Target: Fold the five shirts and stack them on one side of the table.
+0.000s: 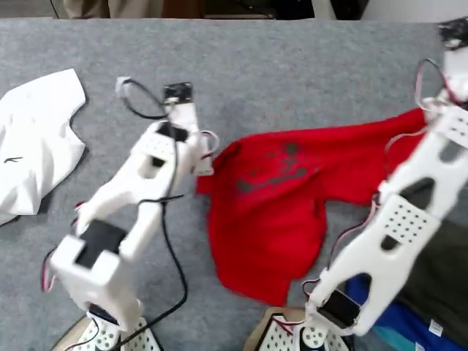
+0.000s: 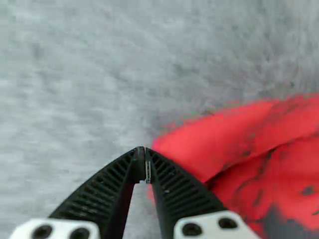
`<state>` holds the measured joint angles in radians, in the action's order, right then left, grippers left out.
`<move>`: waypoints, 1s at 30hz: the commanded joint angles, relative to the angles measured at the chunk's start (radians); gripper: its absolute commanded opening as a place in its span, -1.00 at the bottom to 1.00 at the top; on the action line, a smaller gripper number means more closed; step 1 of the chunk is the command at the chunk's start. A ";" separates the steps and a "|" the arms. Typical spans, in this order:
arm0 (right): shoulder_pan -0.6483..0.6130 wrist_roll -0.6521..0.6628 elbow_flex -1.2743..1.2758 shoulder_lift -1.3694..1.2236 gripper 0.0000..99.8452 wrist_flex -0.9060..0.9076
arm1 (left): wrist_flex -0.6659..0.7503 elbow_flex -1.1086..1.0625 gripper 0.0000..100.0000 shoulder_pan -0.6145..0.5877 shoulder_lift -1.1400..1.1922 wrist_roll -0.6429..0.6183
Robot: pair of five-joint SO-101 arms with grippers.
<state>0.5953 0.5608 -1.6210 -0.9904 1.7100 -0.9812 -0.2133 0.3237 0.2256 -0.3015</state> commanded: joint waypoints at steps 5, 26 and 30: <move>0.110 0.129 -0.047 0.097 -0.99 -0.097 | -0.098 0.341 -0.90 0.068 0.216 -0.051; 0.087 0.140 -0.035 0.077 -0.99 -0.077 | -0.428 0.792 -0.61 0.057 0.386 -0.267; 0.087 0.140 -0.036 0.051 -0.99 -0.077 | -0.443 0.850 -0.61 0.058 0.395 -0.267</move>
<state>0.6889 0.6928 -1.6210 -0.9904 1.6379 -1.4124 0.5631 0.3897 0.6260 -0.5639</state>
